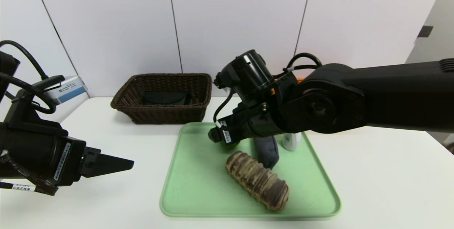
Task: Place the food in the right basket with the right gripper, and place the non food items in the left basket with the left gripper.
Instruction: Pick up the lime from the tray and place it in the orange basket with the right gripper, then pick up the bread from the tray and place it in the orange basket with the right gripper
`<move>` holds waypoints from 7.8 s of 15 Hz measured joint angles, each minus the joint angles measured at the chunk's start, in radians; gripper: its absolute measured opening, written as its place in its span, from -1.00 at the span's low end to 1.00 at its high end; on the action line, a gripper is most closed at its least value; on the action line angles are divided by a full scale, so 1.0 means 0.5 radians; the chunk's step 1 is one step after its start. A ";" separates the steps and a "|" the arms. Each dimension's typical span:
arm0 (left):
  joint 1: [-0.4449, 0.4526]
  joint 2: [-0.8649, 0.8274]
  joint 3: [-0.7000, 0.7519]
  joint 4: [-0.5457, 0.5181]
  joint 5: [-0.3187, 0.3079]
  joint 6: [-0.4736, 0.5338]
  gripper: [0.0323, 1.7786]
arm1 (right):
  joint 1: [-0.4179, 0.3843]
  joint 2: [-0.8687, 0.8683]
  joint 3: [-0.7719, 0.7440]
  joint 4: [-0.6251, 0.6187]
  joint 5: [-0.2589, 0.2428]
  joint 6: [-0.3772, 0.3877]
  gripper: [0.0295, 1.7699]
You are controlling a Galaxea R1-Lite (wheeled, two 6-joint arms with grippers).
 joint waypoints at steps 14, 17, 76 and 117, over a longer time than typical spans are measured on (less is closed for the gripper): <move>0.001 -0.043 0.069 -0.004 0.001 -0.006 0.90 | -0.071 0.387 -0.294 0.012 -0.136 0.120 0.92; 0.001 -0.043 0.077 -0.006 0.001 -0.006 0.90 | -0.083 0.427 -0.289 0.012 -0.136 0.137 0.92; 0.001 -0.085 0.120 -0.063 0.001 -0.012 0.90 | -1.165 0.055 -0.512 0.247 0.031 0.026 0.79; -0.024 -0.089 0.122 -0.097 0.001 -0.011 0.90 | 0.127 -0.017 0.217 0.387 0.085 0.000 0.91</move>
